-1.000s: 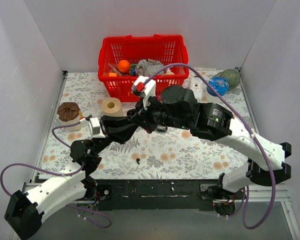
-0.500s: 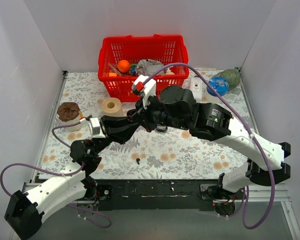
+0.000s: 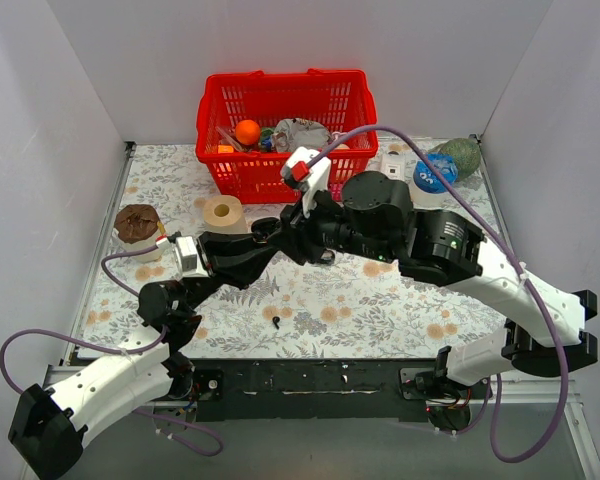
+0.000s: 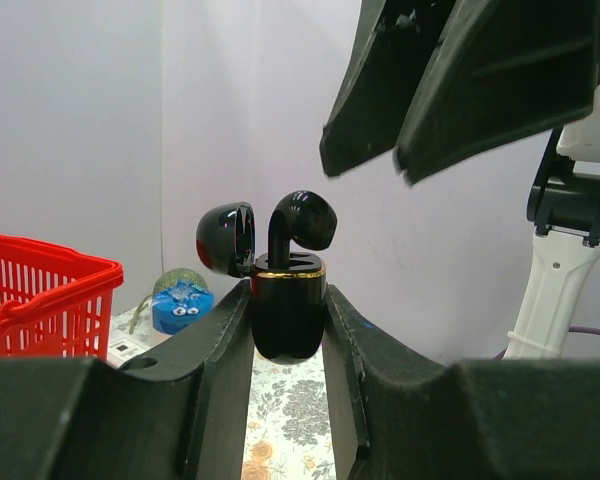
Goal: Insert the wireless bluetooth earbuds into the charging case
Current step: Adjust the earbud with the charging case.
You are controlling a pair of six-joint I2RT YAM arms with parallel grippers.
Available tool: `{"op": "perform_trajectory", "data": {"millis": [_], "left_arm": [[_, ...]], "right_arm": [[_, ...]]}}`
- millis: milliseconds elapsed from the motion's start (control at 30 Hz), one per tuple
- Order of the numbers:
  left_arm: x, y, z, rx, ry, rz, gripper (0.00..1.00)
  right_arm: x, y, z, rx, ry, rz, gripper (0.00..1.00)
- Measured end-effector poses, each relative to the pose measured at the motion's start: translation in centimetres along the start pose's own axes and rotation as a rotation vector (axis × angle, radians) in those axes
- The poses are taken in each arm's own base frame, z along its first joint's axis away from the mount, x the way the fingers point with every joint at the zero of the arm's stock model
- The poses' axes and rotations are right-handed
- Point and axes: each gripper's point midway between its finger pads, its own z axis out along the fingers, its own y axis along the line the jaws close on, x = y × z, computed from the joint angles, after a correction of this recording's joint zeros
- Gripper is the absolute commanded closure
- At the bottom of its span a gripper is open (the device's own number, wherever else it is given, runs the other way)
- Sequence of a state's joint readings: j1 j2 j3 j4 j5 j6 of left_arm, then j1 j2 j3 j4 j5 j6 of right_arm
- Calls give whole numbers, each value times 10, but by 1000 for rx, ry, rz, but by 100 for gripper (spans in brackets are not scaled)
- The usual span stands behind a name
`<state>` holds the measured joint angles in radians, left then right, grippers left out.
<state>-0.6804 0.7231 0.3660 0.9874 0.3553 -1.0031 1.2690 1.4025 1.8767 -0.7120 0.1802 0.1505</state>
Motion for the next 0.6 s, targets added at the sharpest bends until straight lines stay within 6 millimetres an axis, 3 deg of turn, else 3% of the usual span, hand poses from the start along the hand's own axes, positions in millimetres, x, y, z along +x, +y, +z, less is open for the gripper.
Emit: {"op": "perform_trajectory", "data": {"millis": [67,100,133,600], "left_arm": [[-1,0,0,0,-1,1,100],[0,0,0,0,-1,1,100],[0,0,0,-1,1,0,100],[3,2,1,-7,18,-7,100]], "right_arm": [[-7,-1,-8,1,-26,5,40],[-9,-1,-11,4,-36,5,20],[-11,-3,-14,10,-44,5,10],[-5,-28,4,163,-21,-25,4]]}}
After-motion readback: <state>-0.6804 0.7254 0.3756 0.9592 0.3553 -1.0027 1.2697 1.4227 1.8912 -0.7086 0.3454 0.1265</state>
